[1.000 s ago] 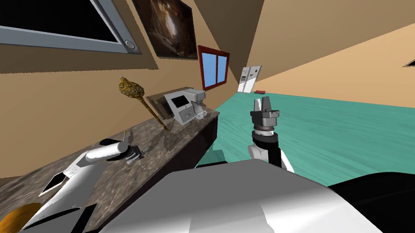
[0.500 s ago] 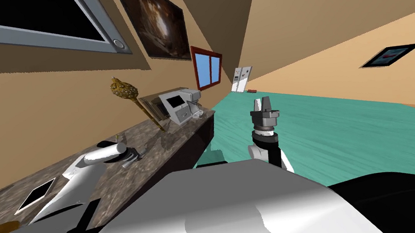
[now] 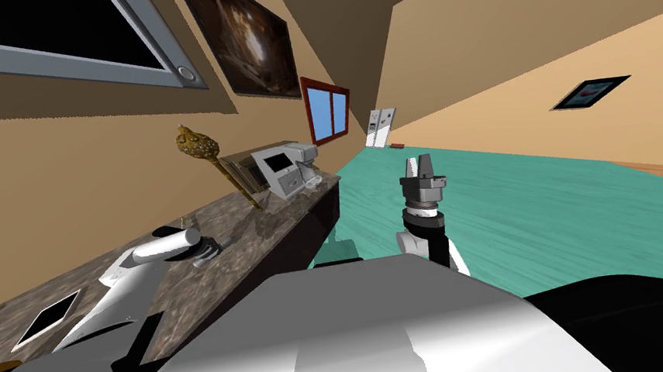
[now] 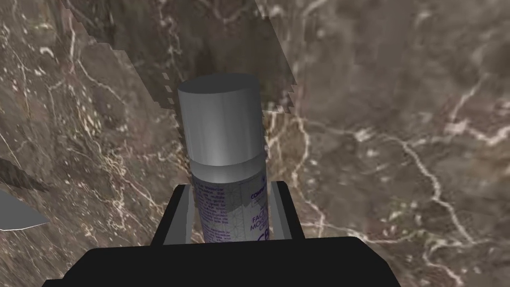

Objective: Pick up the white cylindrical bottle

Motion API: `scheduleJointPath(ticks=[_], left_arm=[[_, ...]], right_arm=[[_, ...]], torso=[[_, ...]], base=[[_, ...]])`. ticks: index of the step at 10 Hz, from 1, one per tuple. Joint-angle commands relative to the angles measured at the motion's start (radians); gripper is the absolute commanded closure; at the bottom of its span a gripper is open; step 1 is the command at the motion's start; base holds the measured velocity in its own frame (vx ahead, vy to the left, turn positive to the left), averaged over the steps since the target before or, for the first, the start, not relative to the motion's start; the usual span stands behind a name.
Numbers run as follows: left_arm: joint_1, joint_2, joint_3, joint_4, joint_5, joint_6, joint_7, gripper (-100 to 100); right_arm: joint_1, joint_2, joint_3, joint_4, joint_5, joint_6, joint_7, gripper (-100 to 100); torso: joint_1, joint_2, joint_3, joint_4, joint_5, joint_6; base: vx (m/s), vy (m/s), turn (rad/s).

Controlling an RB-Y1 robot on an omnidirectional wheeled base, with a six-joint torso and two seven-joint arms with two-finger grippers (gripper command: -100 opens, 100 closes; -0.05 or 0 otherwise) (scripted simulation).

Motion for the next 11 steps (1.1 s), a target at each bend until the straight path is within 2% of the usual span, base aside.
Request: scheduleJointPath(ticks=[1, 3, 4, 5, 11], left_arm=[[0.000, 0.000, 0.000, 0.000, 0.000, 0.000, 0.000, 100], [0.000, 0.000, 0.000, 0.000, 0.000, 0.000, 0.000, 100], [0.000, 0.000, 0.000, 0.000, 0.000, 0.000, 0.000, 0], [0.019, 0.001, -0.005, -0.048, 0.007, 0.012, 0.007, 100], [0.073, 0.014, -0.028, -0.203, 0.049, 0.059, 0.017, 100]], right_arm=[[0.000, 0.000, 0.000, 0.000, 0.000, 0.000, 0.000, 0], [0.000, 0.000, 0.000, 0.000, 0.000, 0.000, 0.000, 0], [0.000, 0.000, 0.000, 0.000, 0.000, 0.000, 0.000, 0], [0.000, 0.000, 0.000, 0.000, 0.000, 0.000, 0.000, 0], [0.000, 0.000, 0.000, 0.000, 0.000, 0.000, 0.000, 0]], torso=[[0.000, 0.000, 0.000, 0.000, 0.000, 0.000], [0.000, 0.000, 0.000, 0.000, 0.000, 0.000], [0.000, 0.000, 0.000, 0.000, 0.000, 0.000], [0.000, -0.001, 0.000, 0.000, 0.000, 0.000], [-0.002, -0.006, -0.004, -0.001, -0.001, 0.000]], base=[[0.000, 0.000, 0.000], [0.000, 0.000, 0.000], [0.000, 0.000, 0.000], [0.064, 0.000, 0.215], [0.090, -0.016, 0.171]])
